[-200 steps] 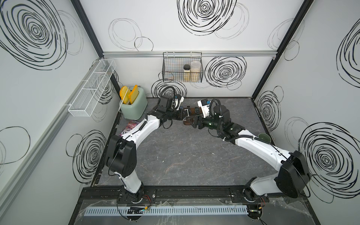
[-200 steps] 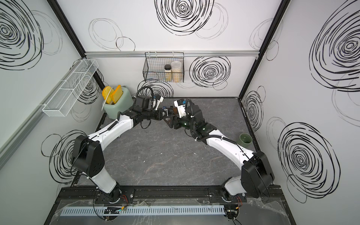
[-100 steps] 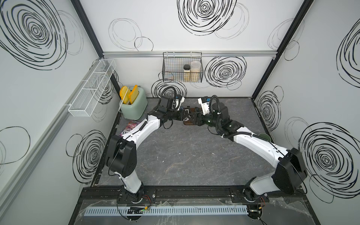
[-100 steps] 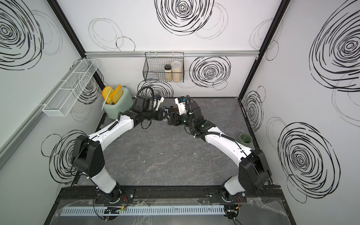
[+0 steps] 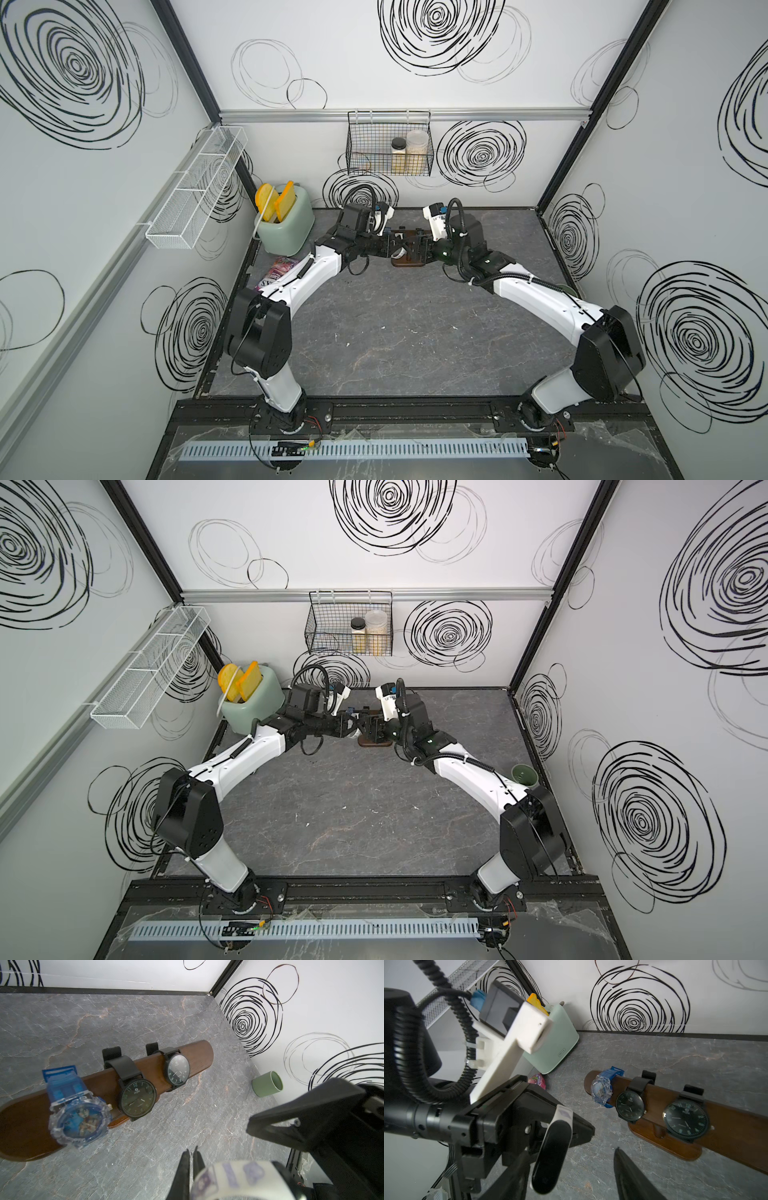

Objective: Place watch on stand
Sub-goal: Pick up the watch at the center of the board.

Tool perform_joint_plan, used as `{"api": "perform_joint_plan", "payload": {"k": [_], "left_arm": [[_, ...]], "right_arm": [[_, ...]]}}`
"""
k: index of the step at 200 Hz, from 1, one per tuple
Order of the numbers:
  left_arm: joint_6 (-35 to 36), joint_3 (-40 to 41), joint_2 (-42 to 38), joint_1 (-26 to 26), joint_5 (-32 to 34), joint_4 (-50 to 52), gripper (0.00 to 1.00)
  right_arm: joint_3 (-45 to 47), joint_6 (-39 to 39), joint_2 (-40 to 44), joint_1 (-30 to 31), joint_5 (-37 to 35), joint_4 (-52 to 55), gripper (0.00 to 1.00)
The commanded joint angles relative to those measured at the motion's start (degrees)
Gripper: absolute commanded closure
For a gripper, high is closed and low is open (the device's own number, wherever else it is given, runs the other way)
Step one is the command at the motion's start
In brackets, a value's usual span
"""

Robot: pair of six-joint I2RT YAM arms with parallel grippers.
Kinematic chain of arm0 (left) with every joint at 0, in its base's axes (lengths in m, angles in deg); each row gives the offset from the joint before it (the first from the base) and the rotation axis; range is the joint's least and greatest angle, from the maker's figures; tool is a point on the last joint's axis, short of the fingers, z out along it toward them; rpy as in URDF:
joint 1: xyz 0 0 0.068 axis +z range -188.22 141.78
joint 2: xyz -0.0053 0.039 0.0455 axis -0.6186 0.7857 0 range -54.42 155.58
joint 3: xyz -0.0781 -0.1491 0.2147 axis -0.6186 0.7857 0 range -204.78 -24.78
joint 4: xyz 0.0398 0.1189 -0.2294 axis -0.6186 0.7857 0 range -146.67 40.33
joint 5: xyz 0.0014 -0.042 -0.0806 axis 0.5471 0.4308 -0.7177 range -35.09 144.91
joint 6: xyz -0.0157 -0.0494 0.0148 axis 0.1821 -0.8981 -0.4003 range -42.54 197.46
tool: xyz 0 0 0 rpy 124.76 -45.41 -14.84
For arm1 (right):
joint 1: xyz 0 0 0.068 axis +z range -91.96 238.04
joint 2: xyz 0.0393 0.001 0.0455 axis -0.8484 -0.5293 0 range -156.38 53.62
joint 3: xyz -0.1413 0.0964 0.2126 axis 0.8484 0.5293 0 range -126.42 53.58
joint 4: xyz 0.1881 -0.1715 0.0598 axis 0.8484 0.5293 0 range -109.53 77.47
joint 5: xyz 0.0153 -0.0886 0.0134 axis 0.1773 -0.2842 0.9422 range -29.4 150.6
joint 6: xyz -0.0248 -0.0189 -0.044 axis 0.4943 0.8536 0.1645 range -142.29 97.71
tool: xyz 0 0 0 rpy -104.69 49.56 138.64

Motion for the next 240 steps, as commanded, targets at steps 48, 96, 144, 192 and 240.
{"api": "perform_joint_plan", "payload": {"k": [48,96,144,192,240], "left_arm": [[0.5,-0.2,-1.8,-0.1,0.0,-1.1,1.00],[0.5,-0.4,-1.4,0.1,0.0,-1.1,1.00],[0.4,-0.4,-1.0,0.3,0.0,-1.1,1.00],[0.3,-0.4,-1.2,0.4,-0.1,-1.2,1.00],[0.2,-0.3,-1.0,0.8,0.2,-1.2,0.98]], "right_arm": [[-1.2,1.5,0.2,-2.0,0.9,0.9,0.34],[-1.2,0.5,-1.3,-2.0,2.5,-0.7,0.37],[-3.5,-0.6,-4.1,-1.4,5.0,-0.5,0.43],[-3.8,-0.5,-4.1,-1.0,4.7,-0.4,0.62],[-3.8,-0.4,-3.8,-1.0,5.4,-0.7,0.80]]}}
